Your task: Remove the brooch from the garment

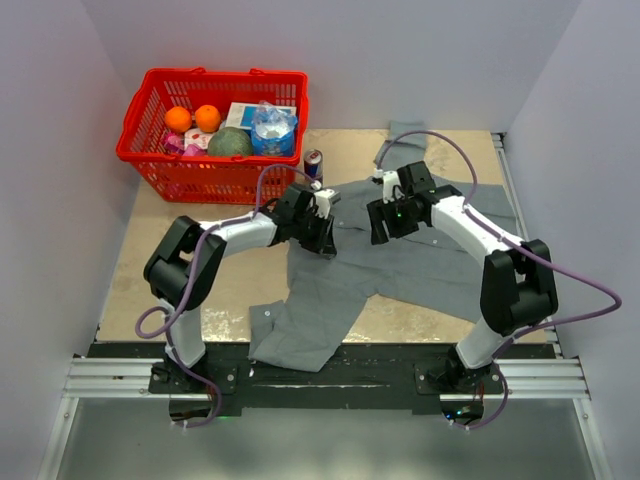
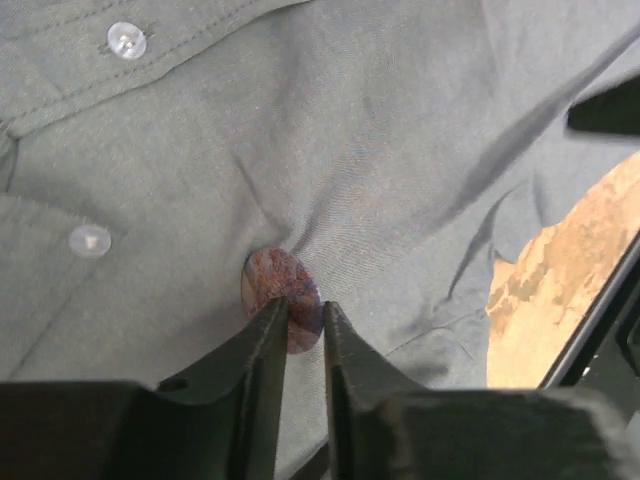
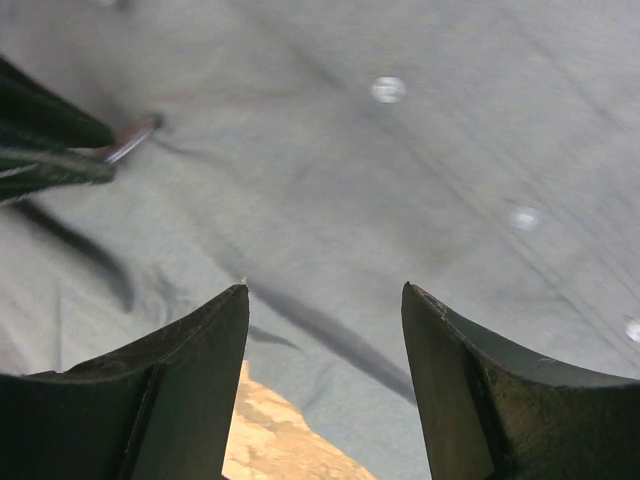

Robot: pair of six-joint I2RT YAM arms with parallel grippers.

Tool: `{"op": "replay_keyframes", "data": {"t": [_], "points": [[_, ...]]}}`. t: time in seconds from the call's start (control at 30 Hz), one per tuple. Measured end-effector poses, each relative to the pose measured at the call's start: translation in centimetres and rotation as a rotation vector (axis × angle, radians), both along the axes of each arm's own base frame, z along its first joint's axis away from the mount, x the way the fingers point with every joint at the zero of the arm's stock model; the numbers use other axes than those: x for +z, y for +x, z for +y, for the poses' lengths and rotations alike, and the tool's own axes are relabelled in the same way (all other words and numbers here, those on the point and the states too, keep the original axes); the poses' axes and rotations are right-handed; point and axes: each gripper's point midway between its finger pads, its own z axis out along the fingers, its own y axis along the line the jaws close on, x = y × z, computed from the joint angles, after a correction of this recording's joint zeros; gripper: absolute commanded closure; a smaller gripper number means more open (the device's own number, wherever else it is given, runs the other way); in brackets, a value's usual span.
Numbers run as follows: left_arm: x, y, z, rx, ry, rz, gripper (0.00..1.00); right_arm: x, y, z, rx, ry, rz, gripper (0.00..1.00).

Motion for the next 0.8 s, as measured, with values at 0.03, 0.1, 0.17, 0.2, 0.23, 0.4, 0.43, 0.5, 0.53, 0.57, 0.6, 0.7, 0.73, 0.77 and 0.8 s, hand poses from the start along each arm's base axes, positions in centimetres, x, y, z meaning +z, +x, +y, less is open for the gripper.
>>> {"op": "replay_keyframes", "data": {"t": [0.03, 0.1, 0.17, 0.2, 0.23, 0.4, 0.43, 0.5, 0.53, 0.57, 0.6, 0.7, 0.73, 0.77, 0.8], "points": [[0.1, -0.2, 0.2, 0.008, -0.009, 0.005, 0.80, 0.0, -0.3, 0.7, 0.024, 0.004, 0.002, 0.35], [0.3, -0.4, 0.4, 0.017, -0.024, 0.006, 0.91, 0.0, -1.0, 2.0, 0.065, 0.006, 0.005, 0.35], [0.5, -0.5, 0.4, 0.028, -0.039, 0.007, 1.00, -0.1, -1.5, 3.0, 0.101, 0.004, 0.009, 0.35], [0.6, -0.6, 0.5, 0.034, -0.043, 0.006, 1.00, -0.1, -1.5, 3.3, 0.111, 0.004, 0.010, 0.35], [0.7, -0.7, 0.6, 0.040, -0.044, 0.009, 1.00, 0.0, -1.5, 3.7, 0.121, 0.002, 0.011, 0.35], [-0.1, -1.6, 1.1, 0.070, -0.039, 0.047, 1.00, 0.0, -0.7, 4.5, 0.140, 0.001, 0.004, 0.35], [-0.1, -1.6, 1.1, 0.076, -0.044, 0.050, 1.00, -0.1, -0.7, 4.6, 0.143, 0.000, 0.007, 0.35], [0.0, -1.5, 1.0, 0.083, -0.054, 0.051, 1.00, -0.2, -0.8, 4.7, 0.152, -0.003, 0.010, 0.35], [0.1, -1.4, 0.9, 0.087, -0.061, 0.049, 1.00, -0.2, -0.9, 4.8, 0.155, -0.004, 0.011, 0.35], [0.3, -1.3, 0.8, 0.091, -0.067, 0.048, 1.00, -0.2, -1.0, 5.0, 0.161, -0.002, 0.012, 0.35], [0.4, -1.2, 0.7, 0.093, -0.072, 0.045, 1.00, -0.2, -1.1, 5.3, 0.170, 0.004, 0.012, 0.34], [0.7, -0.9, 0.4, 0.102, -0.090, 0.042, 1.00, -0.2, -1.4, 6.2, 0.197, 0.015, 0.005, 0.34], [0.8, -0.8, 0.3, 0.102, -0.097, 0.038, 1.00, -0.2, -1.4, 6.6, 0.208, 0.017, 0.000, 0.34], [0.9, -0.7, 0.3, 0.102, -0.101, 0.036, 1.00, -0.3, -1.4, 7.1, 0.218, 0.018, -0.005, 0.34], [1.0, -0.7, 0.2, 0.102, -0.107, 0.032, 1.00, -0.5, -1.5, 7.6, 0.232, 0.019, -0.010, 0.33]]}}
